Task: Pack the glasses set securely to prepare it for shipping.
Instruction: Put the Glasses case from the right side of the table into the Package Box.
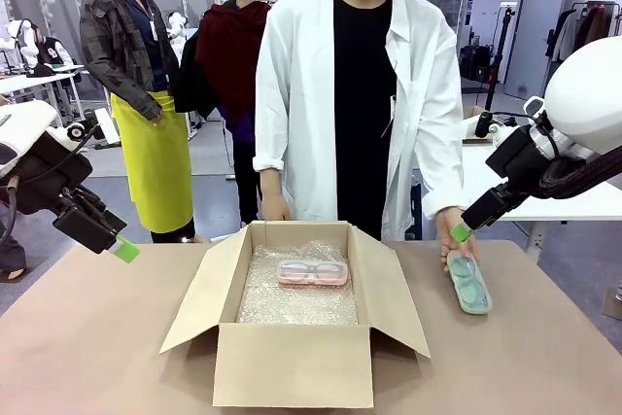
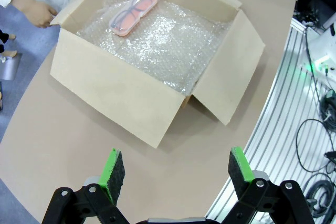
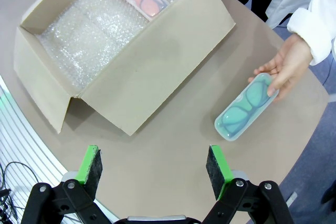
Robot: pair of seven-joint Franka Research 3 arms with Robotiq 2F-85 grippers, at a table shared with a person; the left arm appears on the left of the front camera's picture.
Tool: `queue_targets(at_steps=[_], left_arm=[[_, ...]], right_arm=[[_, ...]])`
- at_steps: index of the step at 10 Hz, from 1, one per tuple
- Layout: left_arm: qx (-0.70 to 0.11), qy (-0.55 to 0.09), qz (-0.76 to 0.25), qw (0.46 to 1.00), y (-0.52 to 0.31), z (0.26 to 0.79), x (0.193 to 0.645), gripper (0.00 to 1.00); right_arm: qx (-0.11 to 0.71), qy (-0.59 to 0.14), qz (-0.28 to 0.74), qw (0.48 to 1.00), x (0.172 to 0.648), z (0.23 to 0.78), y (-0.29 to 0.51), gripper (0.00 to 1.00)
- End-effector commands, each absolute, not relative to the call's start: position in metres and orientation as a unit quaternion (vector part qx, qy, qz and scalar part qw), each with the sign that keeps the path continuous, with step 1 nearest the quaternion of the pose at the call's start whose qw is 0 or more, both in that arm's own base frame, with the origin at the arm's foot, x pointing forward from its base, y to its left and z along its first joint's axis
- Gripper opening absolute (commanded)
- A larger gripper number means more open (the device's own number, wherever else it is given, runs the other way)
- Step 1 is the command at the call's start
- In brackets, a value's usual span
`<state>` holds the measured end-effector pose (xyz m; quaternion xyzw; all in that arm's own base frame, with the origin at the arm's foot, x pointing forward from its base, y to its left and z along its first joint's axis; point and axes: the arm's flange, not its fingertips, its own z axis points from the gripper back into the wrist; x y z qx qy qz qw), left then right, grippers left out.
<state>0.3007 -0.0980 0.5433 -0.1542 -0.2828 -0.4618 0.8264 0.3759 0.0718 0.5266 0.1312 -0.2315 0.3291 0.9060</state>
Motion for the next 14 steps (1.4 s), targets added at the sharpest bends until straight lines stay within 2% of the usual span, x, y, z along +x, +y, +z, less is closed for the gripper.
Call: queue_targets(at_steps=[1, 10, 11, 13, 14], left_arm=[[-0.165, -0.284, -0.465, 0.822, -0.097, 0.544, 0.300, 1.00], [-0.165, -0.284, -0.465, 0.822, -0.097, 0.544, 0.300, 1.00], [-0.165, -0.284, -0.465, 0.822, -0.097, 0.544, 0.300, 1.00], [-0.165, -0.284, -0.465, 0.822, -0.097, 0.544, 0.300, 1.00], [-0.165, -0.284, -0.465, 0.822, -0.097, 0.544, 0.300, 1.00]], right_arm=[[0.129, -0.235, 0.327, 0.906, 0.375, 0.527, 0.073, 1.00], [0.131, -0.231, 0.329, 0.906, 0.376, 0.527, 0.072, 1.00], [0.091, -0.235, 0.241, 0.937, 0.391, 0.533, 0.066, 1.00], [0.087, -0.209, 0.150, 0.962, 0.423, 0.530, 0.058, 1.00], [0.058, -0.206, 0.110, 0.971, 0.442, 0.520, 0.054, 1.00]])
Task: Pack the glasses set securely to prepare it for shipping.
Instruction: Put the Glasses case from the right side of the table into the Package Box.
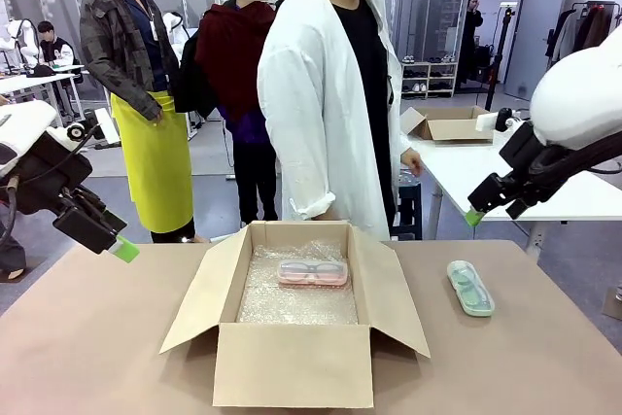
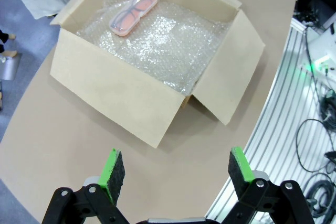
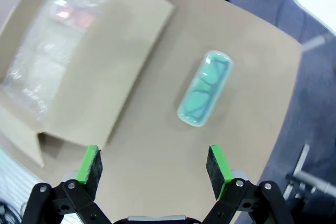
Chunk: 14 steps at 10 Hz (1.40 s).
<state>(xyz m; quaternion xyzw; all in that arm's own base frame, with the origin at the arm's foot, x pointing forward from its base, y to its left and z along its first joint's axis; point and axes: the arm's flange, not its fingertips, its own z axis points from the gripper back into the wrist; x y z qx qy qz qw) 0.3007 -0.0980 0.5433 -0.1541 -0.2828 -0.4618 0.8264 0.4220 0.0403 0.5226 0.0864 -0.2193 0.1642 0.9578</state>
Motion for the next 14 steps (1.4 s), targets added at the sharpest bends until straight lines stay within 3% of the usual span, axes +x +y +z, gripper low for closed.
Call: queue_targets(at_steps=[1, 9, 14], left_arm=[[-0.165, -0.284, -0.465, 0.822, -0.097, 0.544, 0.300, 1.00], [-0.165, -0.284, -0.465, 0.822, -0.097, 0.544, 0.300, 1.00], [-0.165, -0.284, -0.465, 0.822, -0.097, 0.544, 0.300, 1.00]], right_arm=[[0.062, -0.182, 0.093, 0.977, 0.462, 0.505, 0.053, 1.00], [0.033, -0.111, 0.036, 0.993, 0.553, 0.394, 0.023, 1.00], [0.002, -0.096, -0.011, 0.995, 0.573, 0.333, 0.025, 1.00]])
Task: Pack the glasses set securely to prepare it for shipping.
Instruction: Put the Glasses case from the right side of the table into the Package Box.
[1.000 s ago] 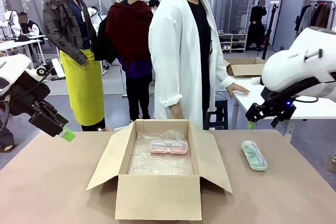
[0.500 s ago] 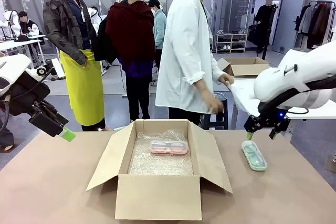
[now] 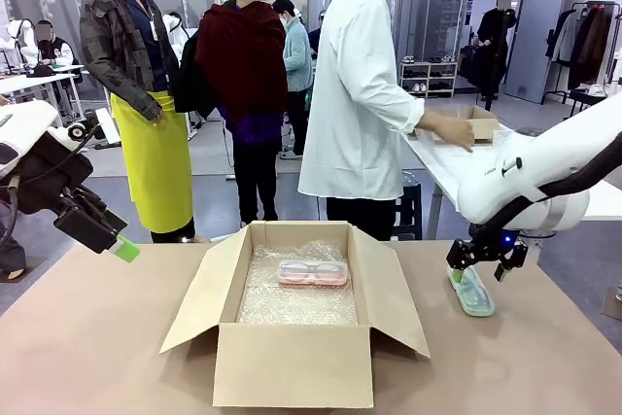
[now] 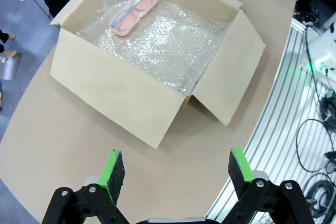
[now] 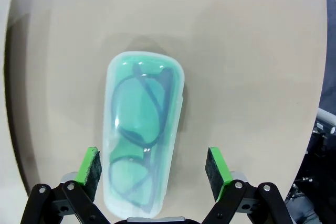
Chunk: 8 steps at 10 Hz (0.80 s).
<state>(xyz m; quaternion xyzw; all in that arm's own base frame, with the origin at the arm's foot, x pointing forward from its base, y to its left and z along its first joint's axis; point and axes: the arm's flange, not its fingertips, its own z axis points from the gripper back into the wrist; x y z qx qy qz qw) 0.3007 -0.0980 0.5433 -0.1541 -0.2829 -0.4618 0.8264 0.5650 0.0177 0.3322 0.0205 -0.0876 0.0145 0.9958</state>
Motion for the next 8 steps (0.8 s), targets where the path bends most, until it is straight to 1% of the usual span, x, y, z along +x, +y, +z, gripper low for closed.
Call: queue_targets(at_steps=[1, 8], left_arm=[[-0.165, -0.284, -0.465, 0.822, -0.097, 0.544, 0.300, 1.00], [-0.165, -0.284, -0.465, 0.822, -0.097, 0.544, 0.300, 1.00]], right_arm=[[0.006, -0.094, -0.015, 0.995, 0.575, 0.329, 0.026, 1.00], [0.003, -0.082, -0.021, 0.996, 0.582, 0.308, 0.041, 1.00]])
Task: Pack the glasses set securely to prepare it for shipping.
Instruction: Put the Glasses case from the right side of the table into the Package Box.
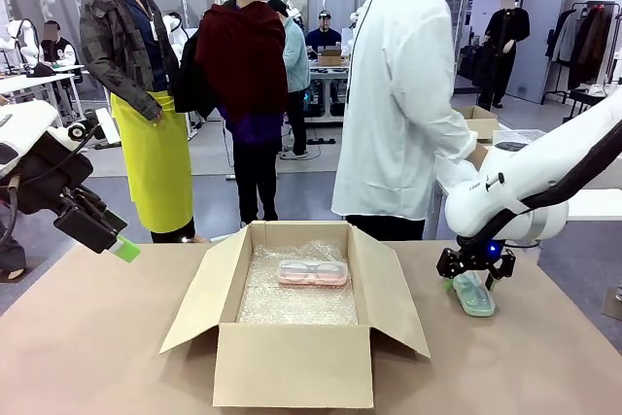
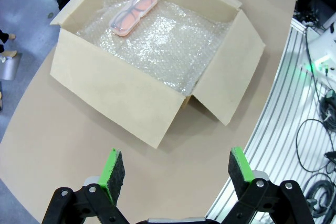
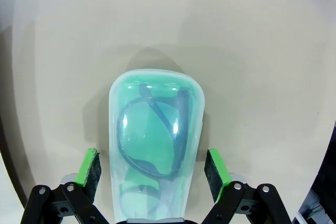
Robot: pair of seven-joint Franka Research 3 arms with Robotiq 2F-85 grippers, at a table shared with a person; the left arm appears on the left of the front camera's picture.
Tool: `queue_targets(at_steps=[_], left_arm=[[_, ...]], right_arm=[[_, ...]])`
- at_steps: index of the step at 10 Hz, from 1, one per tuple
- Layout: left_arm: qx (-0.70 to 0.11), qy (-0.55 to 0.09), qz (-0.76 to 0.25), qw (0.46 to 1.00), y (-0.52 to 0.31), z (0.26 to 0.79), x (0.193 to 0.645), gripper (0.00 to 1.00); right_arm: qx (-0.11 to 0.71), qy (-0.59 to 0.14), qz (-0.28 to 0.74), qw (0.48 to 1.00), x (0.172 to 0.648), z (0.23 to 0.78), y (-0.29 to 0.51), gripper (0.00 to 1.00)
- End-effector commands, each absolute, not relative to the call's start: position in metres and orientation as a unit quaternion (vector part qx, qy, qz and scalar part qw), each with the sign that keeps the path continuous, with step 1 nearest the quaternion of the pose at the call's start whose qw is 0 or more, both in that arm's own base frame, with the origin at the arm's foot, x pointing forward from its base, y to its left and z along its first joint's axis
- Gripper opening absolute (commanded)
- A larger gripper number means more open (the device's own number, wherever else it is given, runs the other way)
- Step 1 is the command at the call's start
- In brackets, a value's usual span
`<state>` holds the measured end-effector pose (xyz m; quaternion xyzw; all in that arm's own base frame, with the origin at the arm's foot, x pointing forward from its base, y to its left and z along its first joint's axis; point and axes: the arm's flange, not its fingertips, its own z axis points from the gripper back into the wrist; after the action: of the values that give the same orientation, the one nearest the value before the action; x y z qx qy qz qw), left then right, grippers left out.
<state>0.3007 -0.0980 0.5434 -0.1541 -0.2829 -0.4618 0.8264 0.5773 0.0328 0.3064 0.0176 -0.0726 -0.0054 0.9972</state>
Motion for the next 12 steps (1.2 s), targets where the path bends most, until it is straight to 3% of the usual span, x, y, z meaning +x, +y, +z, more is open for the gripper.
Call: queue_targets(at_steps=[1, 5, 6, 8, 9, 10, 11, 12], left_arm=[[-0.165, -0.284, -0.465, 0.822, -0.097, 0.544, 0.300, 1.00], [-0.165, -0.284, -0.465, 0.822, -0.097, 0.544, 0.300, 1.00], [-0.165, -0.284, -0.465, 0.822, -0.097, 0.544, 0.300, 1.00], [-0.165, -0.284, -0.465, 0.822, -0.097, 0.544, 0.300, 1.00], [-0.165, -0.284, -0.465, 0.822, -0.097, 0.544, 0.300, 1.00], [-0.165, -0.284, -0.465, 0.822, -0.097, 0.544, 0.300, 1.00], [-0.165, -0.284, -0.465, 0.822, -0.097, 0.544, 0.300, 1.00], [-0.165, -0.284, -0.465, 0.822, -0.097, 0.544, 0.300, 1.00]], right_arm=[[0.003, -0.078, -0.019, 0.997, 0.581, 0.307, 0.043, 1.00], [0.011, -0.067, -0.026, 0.997, 0.580, 0.309, 0.041, 1.00], [0.009, -0.062, -0.027, 0.998, 0.580, 0.310, 0.041, 0.83], [0.006, -0.062, -0.024, 0.998, 0.579, 0.311, 0.043, 0.82], [0.005, -0.061, -0.024, 0.998, 0.579, 0.312, 0.042, 0.63], [0.005, -0.061, -0.025, 0.998, 0.579, 0.312, 0.041, 0.66], [0.006, -0.063, -0.025, 0.998, 0.579, 0.318, 0.040, 0.45], [0.009, -0.070, -0.018, 0.997, 0.576, 0.330, 0.041, 0.47]])
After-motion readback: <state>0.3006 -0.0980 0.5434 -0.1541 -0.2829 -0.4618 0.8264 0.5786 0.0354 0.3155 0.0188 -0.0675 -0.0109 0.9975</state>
